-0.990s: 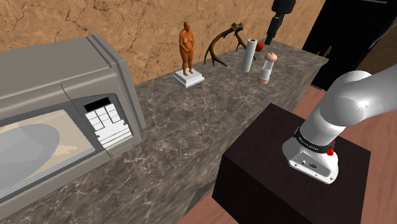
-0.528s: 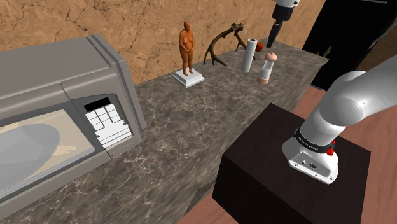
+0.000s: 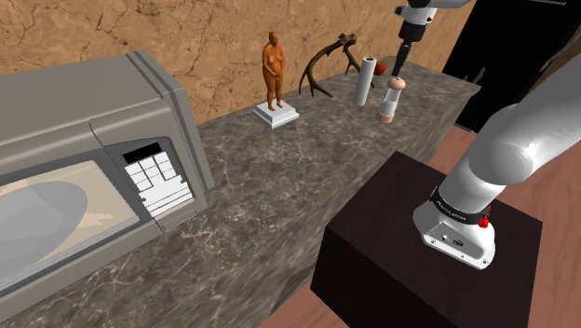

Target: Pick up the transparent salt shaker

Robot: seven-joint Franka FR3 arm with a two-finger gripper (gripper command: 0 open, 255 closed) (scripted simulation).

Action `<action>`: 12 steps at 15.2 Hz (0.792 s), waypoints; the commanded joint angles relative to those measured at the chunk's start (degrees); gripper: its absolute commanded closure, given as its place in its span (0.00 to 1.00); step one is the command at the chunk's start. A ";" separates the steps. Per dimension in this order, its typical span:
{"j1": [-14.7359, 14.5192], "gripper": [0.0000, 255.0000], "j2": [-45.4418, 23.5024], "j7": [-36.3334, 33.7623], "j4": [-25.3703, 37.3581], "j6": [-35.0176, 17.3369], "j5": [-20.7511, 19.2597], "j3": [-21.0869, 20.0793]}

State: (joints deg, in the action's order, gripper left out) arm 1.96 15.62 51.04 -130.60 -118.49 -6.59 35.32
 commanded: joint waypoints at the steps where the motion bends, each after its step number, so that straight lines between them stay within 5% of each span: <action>1: -0.73 0.00 -5.04 4.57 2.55 -1.68 2.88 2.70; 3: -0.97 0.00 -9.67 8.96 5.05 -2.65 6.15 4.81; 12: -0.94 0.00 -13.14 11.25 1.89 -8.42 8.89 5.33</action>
State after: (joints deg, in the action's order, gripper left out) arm 1.03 2.69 62.16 -128.62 -126.64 2.12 40.63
